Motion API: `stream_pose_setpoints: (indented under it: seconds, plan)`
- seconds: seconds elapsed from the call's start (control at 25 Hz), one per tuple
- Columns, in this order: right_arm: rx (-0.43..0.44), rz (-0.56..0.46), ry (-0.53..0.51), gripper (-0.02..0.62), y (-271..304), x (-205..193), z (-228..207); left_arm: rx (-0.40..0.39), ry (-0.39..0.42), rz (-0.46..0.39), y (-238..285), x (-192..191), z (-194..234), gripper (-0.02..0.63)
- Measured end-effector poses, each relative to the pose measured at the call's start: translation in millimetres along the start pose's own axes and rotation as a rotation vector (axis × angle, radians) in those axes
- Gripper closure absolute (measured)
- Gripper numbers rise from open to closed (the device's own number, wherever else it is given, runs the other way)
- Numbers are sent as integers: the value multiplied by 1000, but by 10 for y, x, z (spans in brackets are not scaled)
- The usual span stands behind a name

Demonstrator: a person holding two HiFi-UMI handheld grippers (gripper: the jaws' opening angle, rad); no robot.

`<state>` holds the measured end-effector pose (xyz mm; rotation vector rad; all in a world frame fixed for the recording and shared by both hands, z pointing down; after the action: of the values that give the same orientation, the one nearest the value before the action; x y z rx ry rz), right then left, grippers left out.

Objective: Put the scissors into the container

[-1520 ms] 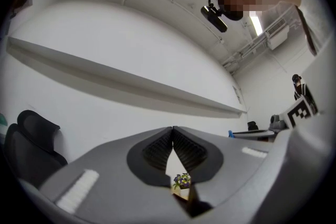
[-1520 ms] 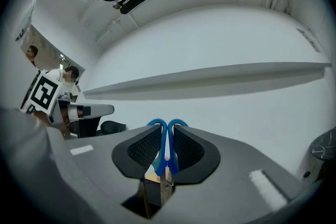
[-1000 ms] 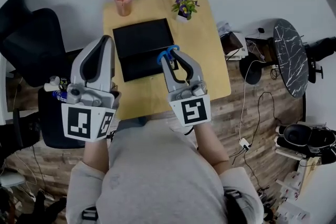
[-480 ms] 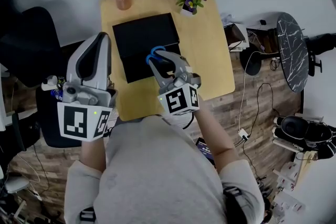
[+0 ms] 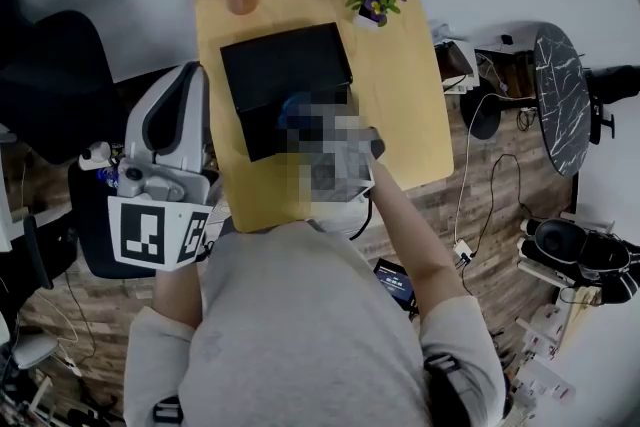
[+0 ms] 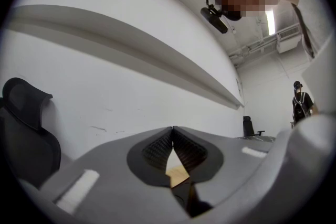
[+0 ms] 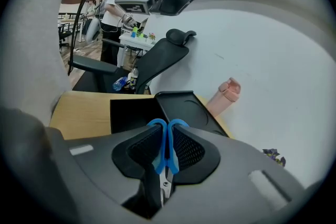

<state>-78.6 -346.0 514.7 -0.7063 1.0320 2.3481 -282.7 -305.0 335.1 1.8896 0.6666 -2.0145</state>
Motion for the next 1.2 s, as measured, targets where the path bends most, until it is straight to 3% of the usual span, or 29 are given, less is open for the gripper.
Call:
stream_pose_setpoints:
  seconds: [0.52, 0.88, 1.2]
  plan:
    - [204, 146, -140, 522, 376, -141, 210, 8, -34, 26, 34, -137, 191, 548]
    - [251, 246, -165, 522, 552, -168, 314, 5, -45, 37, 13, -194, 287, 548]
    - [236, 285, -79, 520, 557, -184, 295, -13, -58, 37, 43, -233, 340, 548]
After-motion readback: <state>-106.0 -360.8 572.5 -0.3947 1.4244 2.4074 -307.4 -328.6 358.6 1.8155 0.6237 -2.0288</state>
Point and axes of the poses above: the fingertips, and each gripper's own axes: y forward along the fingers, z to its left, x out of its top, the point moved 9 cm from there along -y, backward along the fingers, and after that the axes turned 15 degrees about -x, right-handed, at the moved point
